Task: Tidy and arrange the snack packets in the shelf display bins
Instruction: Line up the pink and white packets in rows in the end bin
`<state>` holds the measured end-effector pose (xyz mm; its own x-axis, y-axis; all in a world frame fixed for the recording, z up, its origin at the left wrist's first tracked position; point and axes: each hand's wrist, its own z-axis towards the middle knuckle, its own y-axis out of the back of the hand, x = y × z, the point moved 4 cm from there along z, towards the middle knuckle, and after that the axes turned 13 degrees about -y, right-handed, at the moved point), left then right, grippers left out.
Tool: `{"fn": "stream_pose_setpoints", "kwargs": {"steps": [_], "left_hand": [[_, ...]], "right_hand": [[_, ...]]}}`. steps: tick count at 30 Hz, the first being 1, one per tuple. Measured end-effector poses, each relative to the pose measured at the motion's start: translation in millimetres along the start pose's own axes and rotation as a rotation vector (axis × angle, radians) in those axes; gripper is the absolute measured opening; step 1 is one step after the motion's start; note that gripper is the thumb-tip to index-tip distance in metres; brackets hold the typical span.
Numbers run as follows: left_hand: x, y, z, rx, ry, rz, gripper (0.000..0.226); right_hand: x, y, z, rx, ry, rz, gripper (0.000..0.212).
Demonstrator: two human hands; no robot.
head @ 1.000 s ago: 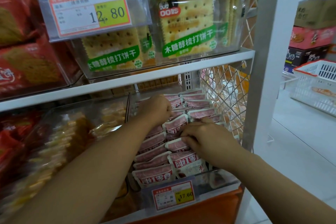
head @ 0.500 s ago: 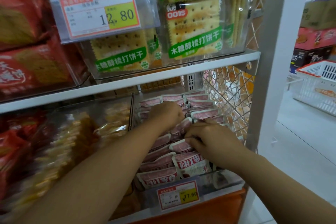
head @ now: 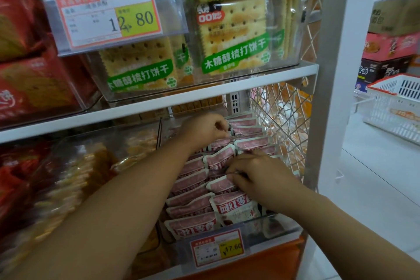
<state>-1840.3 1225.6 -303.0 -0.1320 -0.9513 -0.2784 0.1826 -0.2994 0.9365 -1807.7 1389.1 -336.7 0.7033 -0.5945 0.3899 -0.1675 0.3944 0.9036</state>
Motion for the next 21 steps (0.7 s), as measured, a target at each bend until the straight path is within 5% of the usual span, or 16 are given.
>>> {"fn": "stream_pose_setpoints", "kwargs": {"steps": [9, 13, 21], "left_hand": [[5, 4, -3, 0.317, -0.155, 0.459, 0.014], [16, 3, -13, 0.33, -0.198, 0.606, 0.016], [3, -16, 0, 0.384, -0.094, 0.211, 0.029]], "right_hand": [[-1, 1, -2, -0.003, -0.001, -0.001, 0.026], [0, 2, -1, 0.001, -0.002, -0.006, 0.026], [2, 3, -2, 0.014, -0.008, 0.007, 0.025]]}}
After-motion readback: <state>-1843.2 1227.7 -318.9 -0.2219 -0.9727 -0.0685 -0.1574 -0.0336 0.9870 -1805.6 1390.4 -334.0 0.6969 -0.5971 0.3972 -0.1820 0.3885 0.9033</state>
